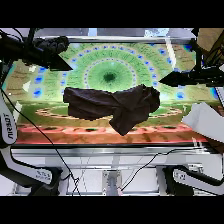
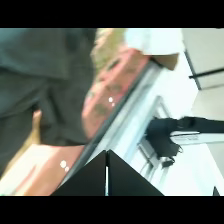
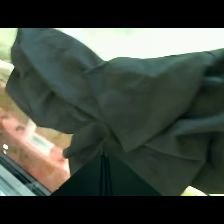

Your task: Fold the shirts.

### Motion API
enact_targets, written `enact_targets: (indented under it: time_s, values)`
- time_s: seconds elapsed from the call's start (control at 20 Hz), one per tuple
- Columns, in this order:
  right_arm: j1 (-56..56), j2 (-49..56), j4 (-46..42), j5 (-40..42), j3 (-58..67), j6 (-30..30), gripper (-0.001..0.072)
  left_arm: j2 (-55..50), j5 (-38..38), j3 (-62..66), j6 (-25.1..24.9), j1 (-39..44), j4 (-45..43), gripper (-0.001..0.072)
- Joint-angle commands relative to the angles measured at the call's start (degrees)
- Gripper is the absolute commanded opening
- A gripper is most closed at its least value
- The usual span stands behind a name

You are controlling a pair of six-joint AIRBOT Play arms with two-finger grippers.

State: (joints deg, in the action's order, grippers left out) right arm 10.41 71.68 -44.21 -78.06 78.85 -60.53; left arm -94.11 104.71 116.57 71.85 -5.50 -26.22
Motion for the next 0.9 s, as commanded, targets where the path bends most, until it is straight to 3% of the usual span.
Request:
enact_targets:
  time_s: [0.0,0.15,0.35,0.6,0.75,0.85]
  values:
    - [-4.2,-4.8,-3.3,-0.9,0.2,0.6,0.0024,4.0,-0.3,0.1,-1.3,3.1,0.4,0.0011]
    - [-8.2,-10.4,-4.3,-0.9,0.2,-0.1,0.0024,7.8,0.0,0.1,0.4,7.4,-13.3,0.0011]
    - [-12.4,-17.5,-4.3,0.1,0.2,-2.9,0.0024,11.5,0.8,0.1,6.2,14.0,-41.0,0.0012]
    - [-13.5,-19.3,-3.6,7.2,0.2,-2.6,0.0024,11.6,-7.3,-1.1,6.1,14.5,-38.9,0.0013]
    - [-13.5,-19.3,4.0,10.0,0.2,-2.6,0.0024,11.6,-10.8,-1.1,6.2,14.5,-37.4,0.0013]
    - [-13.5,-19.3,7.6,14.1,0.2,-2.3,0.0024,11.5,-17.2,-1.2,6.1,14.5,-37.0,0.0014]
